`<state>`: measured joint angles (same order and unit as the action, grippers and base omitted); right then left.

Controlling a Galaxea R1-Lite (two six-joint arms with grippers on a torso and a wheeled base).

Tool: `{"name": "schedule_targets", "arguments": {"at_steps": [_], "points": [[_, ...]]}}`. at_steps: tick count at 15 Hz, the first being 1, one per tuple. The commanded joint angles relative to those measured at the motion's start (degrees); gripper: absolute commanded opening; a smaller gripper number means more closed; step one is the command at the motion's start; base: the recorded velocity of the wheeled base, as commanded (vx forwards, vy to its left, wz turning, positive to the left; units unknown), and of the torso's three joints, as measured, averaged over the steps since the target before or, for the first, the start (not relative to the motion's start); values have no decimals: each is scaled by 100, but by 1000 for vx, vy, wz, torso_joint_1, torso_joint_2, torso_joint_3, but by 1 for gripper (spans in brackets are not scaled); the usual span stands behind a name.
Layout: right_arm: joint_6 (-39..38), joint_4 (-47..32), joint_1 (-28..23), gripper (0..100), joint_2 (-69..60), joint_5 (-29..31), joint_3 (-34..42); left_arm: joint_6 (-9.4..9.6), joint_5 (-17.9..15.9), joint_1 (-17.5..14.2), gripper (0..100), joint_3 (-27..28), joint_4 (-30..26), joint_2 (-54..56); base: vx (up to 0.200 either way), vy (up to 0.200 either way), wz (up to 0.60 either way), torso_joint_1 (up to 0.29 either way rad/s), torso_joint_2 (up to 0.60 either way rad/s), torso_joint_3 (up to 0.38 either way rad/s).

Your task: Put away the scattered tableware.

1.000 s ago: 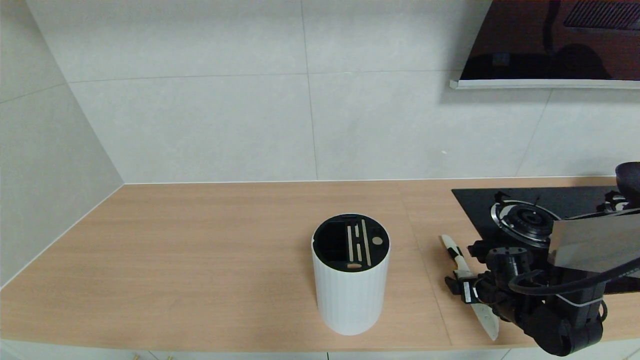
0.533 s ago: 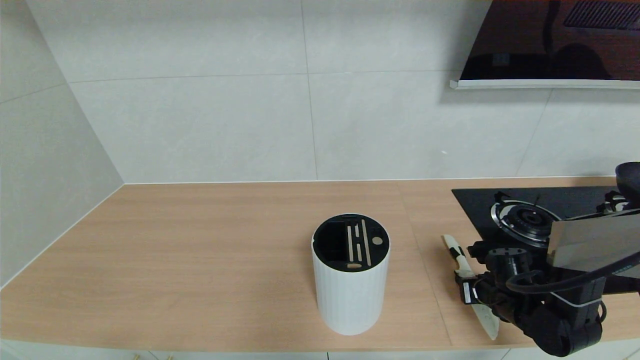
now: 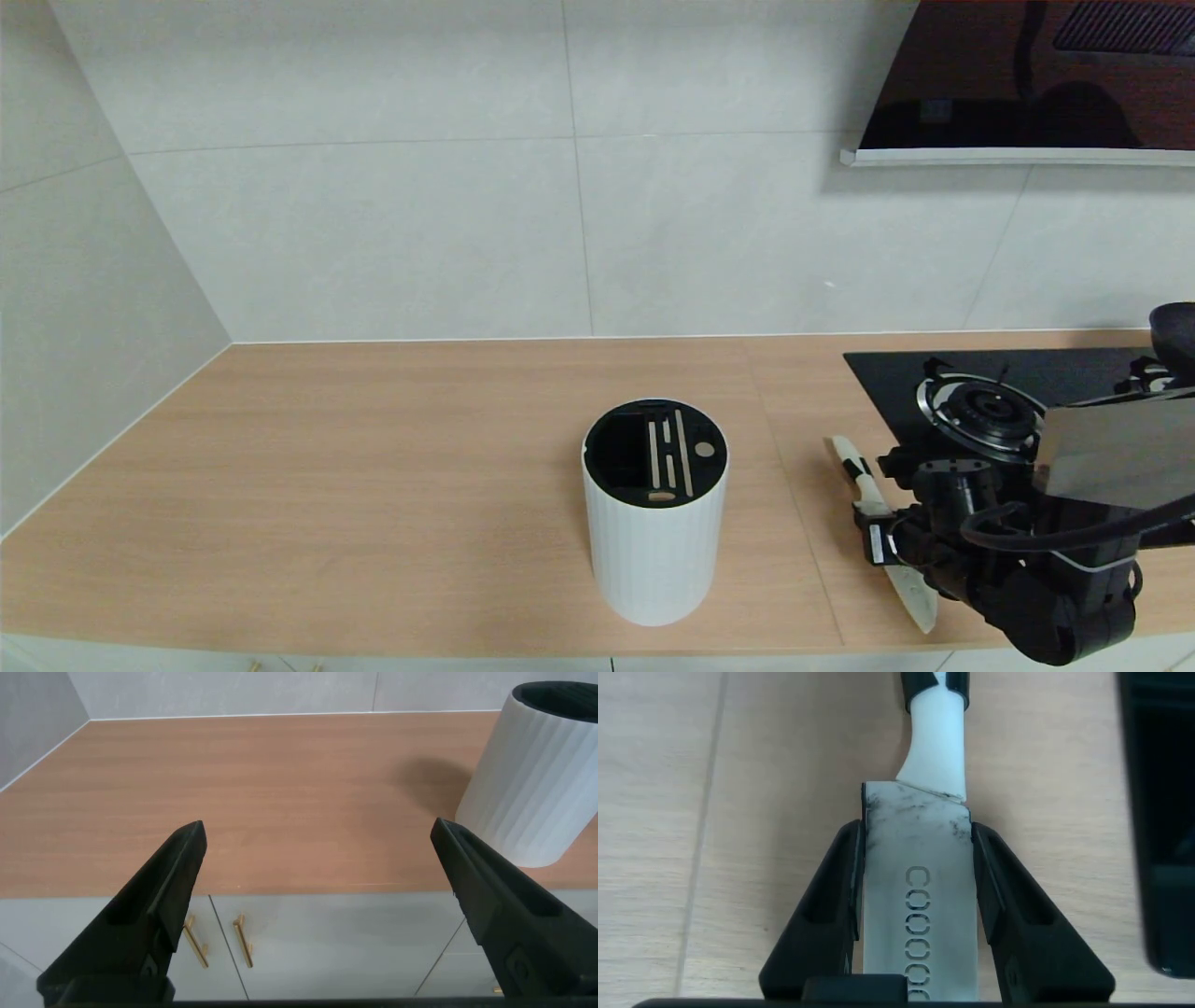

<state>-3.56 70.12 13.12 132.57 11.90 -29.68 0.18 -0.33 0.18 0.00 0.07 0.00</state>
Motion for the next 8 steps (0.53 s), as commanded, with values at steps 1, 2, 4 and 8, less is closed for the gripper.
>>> {"name": "schedule_targets", "arguments": {"at_steps": [1,2,4,8], "points": [[4,2,68,0,-750,-21,261,-1,-2,-1,100,0,1,0,0,0,0,0,0,0],[13,-25,130,0,-988,-21,332,-1,-2,-1,100,0,1,0,0,0,0,0,0,0],[22,-69,182,0,-1357,-38,428,-1,-2,-1,100,0,1,-9,0,0,0,0,0,0],[22,-798,393,0,-2297,-65,499,8,-2,-1,100,0,1,-9,0,0,0,0,0,0]]}}
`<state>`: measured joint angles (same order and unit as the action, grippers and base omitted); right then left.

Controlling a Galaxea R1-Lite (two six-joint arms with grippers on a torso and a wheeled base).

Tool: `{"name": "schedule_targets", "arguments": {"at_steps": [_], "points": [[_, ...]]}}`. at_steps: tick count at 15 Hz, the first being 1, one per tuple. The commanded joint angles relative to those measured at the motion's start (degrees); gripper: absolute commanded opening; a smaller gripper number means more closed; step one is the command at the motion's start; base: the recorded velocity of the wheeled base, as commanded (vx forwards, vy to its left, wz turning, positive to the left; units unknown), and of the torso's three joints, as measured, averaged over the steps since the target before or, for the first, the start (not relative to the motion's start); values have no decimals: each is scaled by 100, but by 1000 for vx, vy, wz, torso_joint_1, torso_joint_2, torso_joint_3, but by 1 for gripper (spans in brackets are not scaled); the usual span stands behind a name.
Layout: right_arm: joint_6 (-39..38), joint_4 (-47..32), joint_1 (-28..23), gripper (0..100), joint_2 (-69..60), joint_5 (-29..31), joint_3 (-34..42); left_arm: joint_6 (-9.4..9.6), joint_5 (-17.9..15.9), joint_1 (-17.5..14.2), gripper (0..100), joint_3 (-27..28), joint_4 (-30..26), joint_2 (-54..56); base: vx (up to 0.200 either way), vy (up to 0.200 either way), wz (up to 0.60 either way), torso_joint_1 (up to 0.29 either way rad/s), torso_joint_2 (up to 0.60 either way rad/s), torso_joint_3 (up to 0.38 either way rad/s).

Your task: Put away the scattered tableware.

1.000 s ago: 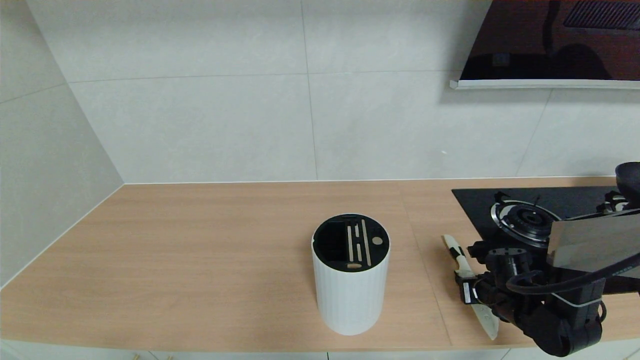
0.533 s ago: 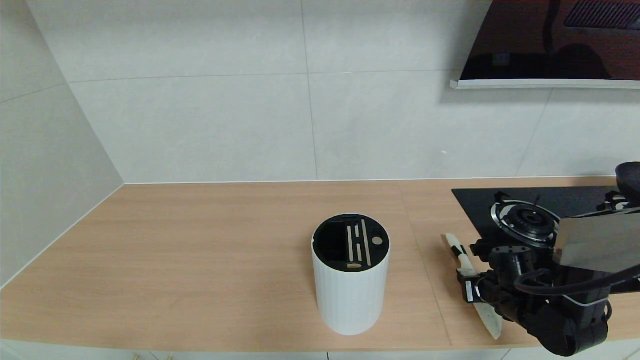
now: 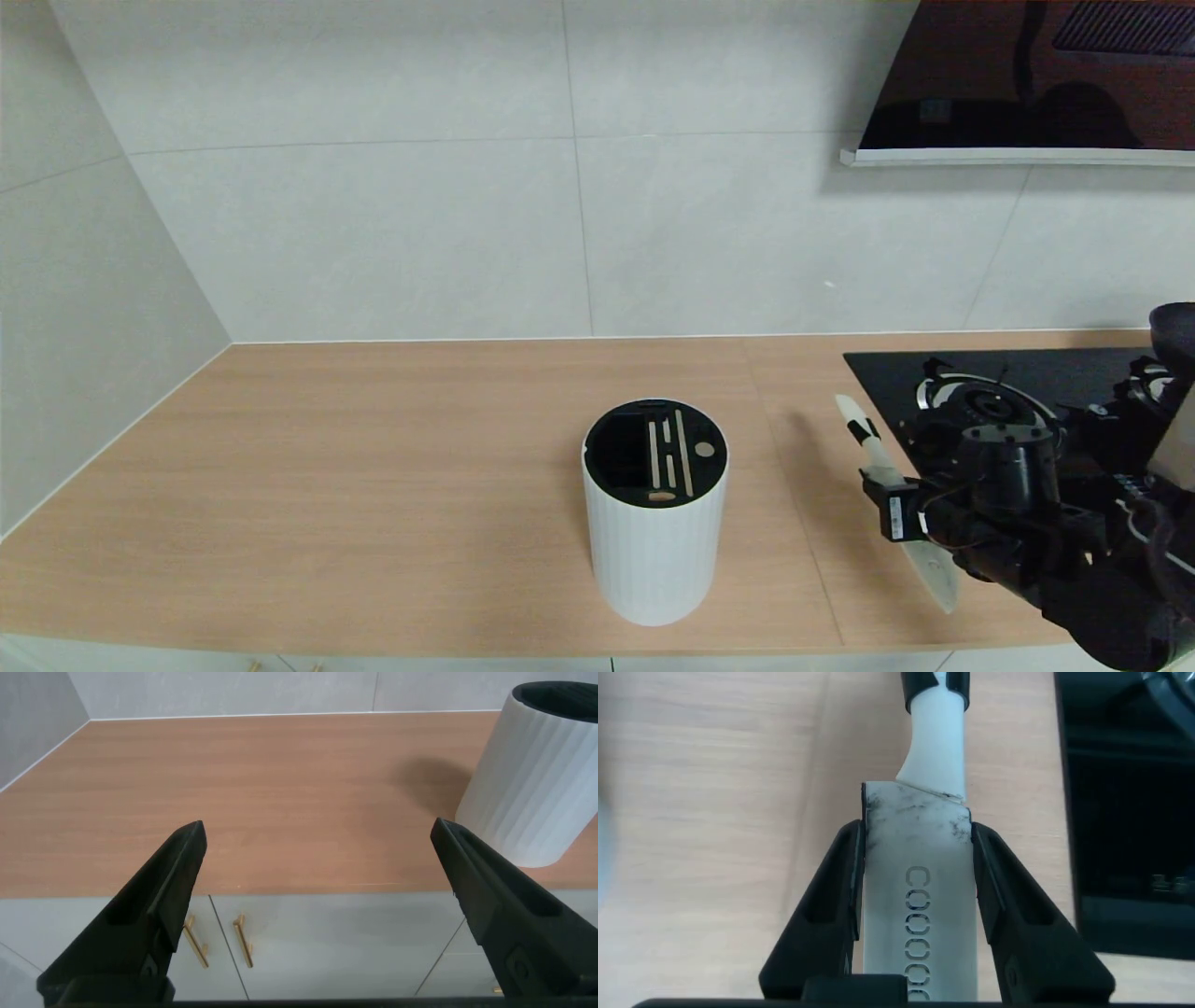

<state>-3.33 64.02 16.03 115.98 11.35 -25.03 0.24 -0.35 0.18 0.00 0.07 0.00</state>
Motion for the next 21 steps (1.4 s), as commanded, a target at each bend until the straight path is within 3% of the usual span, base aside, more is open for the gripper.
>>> {"name": "schedule_targets", "arguments": {"at_steps": [1,6,10,12,16,19,21], "points": [[-1,-356,155,0,-902,-10,33,11,-9,-1,100,0,1,-9,0,0,0,0,0,0],[-1,-1059,401,0,-1833,-19,-29,11,-17,-1,100,88,45,-9,0,0,0,0,0,0],[-1,-1560,410,0,-2088,-177,-459,-16,-378,78,100,932,-508,-352,0,0,0,0,0,0],[8,-2157,454,0,-2255,-362,-881,-7,-703,210,100,1696,-710,-1573,0,0,0,0,0,0],[34,-2887,533,0,-2220,-485,-1742,-7,-1019,219,100,2698,-623,-3437,0,0,0,0,0,0],[34,-3695,541,0,-2176,-748,-2542,-16,-1336,219,100,3357,-289,-4526,0,0,0,0,0,0],[43,-4021,744,0,-2167,-827,-2946,-16,-1626,228,100,3507,353,-5300,0,0,0,0,0,0]]}}
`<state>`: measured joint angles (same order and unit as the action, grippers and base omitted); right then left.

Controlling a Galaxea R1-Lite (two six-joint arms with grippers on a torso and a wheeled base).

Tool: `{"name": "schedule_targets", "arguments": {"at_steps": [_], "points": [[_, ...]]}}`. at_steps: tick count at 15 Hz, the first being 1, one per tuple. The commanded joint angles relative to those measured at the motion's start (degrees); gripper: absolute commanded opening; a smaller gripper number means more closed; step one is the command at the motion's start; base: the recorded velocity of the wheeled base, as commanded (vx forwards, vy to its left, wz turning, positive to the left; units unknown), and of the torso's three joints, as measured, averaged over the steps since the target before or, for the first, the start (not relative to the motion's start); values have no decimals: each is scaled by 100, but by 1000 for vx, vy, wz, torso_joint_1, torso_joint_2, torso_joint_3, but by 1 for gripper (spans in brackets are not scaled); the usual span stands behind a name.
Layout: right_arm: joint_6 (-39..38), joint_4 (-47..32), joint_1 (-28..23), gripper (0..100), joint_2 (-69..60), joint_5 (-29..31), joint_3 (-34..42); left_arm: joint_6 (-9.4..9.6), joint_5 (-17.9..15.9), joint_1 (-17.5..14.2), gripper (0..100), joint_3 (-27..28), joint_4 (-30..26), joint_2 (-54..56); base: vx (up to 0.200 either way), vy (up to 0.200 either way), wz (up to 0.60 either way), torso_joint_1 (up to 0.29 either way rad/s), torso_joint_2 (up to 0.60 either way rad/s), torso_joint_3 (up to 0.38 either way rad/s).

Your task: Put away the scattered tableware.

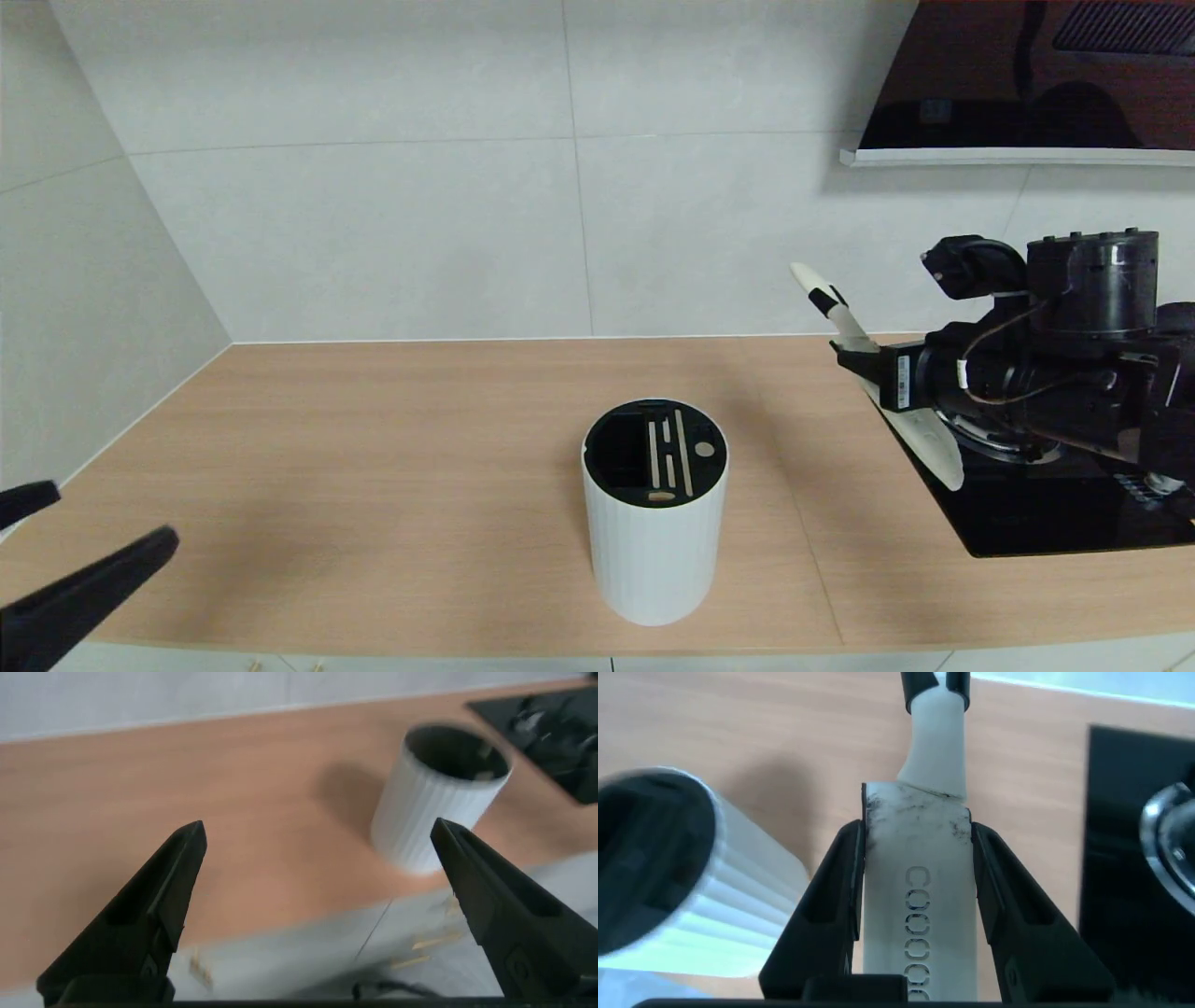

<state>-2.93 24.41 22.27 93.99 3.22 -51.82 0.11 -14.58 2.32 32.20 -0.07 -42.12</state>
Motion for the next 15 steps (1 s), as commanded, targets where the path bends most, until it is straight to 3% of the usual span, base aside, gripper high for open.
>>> {"name": "schedule_targets", "arguments": {"at_steps": [1,4,6,7,9,11,13,14,15], "points": [[3,-129,199,0,41,-14,-381,-2,-423,14,100,322,746,-1466,0,0,0,0,0,0],[3,-384,515,0,41,-14,-619,-37,-581,340,100,612,1554,-2398,0,0,0,0,0,0],[-6,-375,673,0,41,12,-654,-213,-590,753,100,832,1642,-2723,0,0,0,0,0,0],[-6,-384,752,0,41,3,-636,-424,-590,1087,100,859,1668,-2855,0,0,0,0,0,0],[-6,-366,805,0,93,39,-645,-802,-599,1438,100,973,1695,-2969,0,0,0,0,0,0],[-24,-366,919,0,137,39,-627,-1444,-607,1834,100,1070,1721,-3022,0,0,0,0,0,0],[-24,-340,1236,0,137,65,-548,-2156,-607,2264,100,1087,2108,-3189,0,0,0,0,0,0],[-6,-340,1297,0,120,91,-522,-2296,-607,2344,100,1070,2231,-3250,0,0,0,0,0,0],[-6,-331,1429,0,93,179,-469,-2595,-590,2475,100,1070,2477,-3426,0,0,0,0,0,0]]}}
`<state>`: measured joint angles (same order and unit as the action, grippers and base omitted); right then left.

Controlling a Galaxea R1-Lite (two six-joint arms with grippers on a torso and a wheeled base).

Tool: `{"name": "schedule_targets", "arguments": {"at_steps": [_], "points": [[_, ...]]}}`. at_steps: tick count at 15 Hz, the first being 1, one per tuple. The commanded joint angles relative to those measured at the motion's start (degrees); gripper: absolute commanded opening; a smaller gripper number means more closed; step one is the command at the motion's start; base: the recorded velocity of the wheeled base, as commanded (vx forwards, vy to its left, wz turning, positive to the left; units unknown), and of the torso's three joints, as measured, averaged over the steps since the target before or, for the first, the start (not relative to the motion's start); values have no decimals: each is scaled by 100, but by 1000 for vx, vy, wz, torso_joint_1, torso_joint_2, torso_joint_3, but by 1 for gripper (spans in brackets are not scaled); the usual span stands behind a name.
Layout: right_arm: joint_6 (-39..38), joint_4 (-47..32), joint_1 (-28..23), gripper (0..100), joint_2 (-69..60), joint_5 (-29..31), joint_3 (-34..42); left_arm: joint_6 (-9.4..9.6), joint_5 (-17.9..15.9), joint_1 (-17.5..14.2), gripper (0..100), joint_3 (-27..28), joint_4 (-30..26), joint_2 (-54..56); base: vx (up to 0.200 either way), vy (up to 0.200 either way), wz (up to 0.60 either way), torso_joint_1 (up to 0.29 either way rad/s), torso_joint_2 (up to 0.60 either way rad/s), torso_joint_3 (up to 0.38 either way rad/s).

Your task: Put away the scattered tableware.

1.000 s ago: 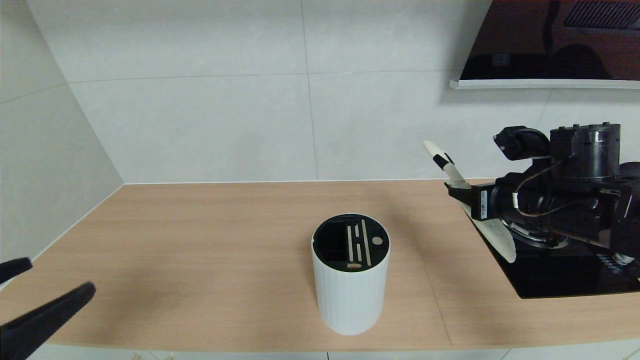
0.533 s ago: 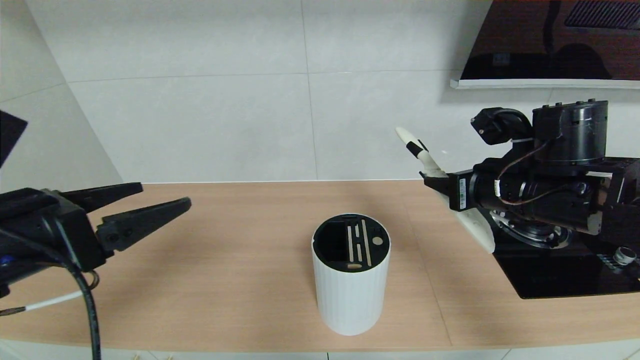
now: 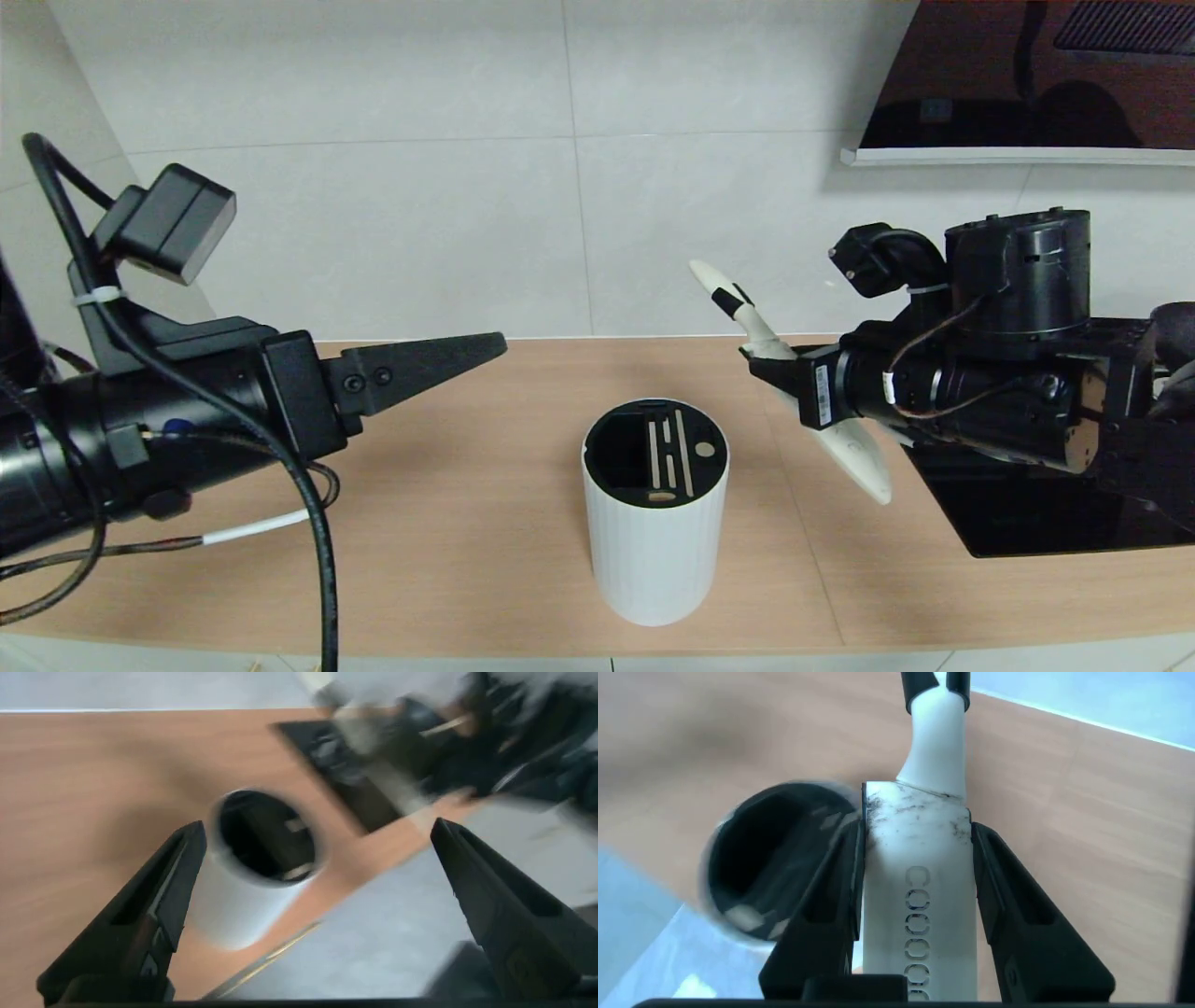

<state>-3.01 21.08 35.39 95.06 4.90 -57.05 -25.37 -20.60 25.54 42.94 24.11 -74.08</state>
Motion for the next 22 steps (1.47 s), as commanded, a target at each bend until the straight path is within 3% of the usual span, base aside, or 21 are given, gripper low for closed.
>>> {"name": "schedule_targets", "arguments": {"at_steps": [1,5,8,10,11,12,16,19,22], "points": [[2,2,223,0,-58,72,54,-293,12,197,100,-4,234,-344,0,0,0,0,0,0],[-77,54,522,0,-58,99,45,-1084,12,390,100,-13,788,-739,0,0,0,0,0,0],[-332,54,768,0,-58,231,27,-1330,30,716,100,-40,885,-1012,0,0,0,0,0,0],[-437,54,917,0,-58,257,27,-1761,48,786,100,-31,1139,-1152,0,0,0,0,0,0],[-464,54,1014,0,-58,257,36,-2113,48,795,100,-4,1368,-1249,0,0,0,0,0,0],[-534,54,1084,0,-58,257,36,-2236,56,795,100,13,1473,-1319,0,0,0,0,0,0],[-639,46,1392,0,-58,424,45,-2534,267,795,100,83,1711,-1574,0,0,0,0,0,0],[-736,54,1462,0,-58,424,36,-2587,566,812,100,171,1860,-1855,0,0,0,0,0,0],[-754,54,1550,0,-49,424,45,-2649,610,944,100,145,2062,-2005,0,0,0,0,0,0]]}}
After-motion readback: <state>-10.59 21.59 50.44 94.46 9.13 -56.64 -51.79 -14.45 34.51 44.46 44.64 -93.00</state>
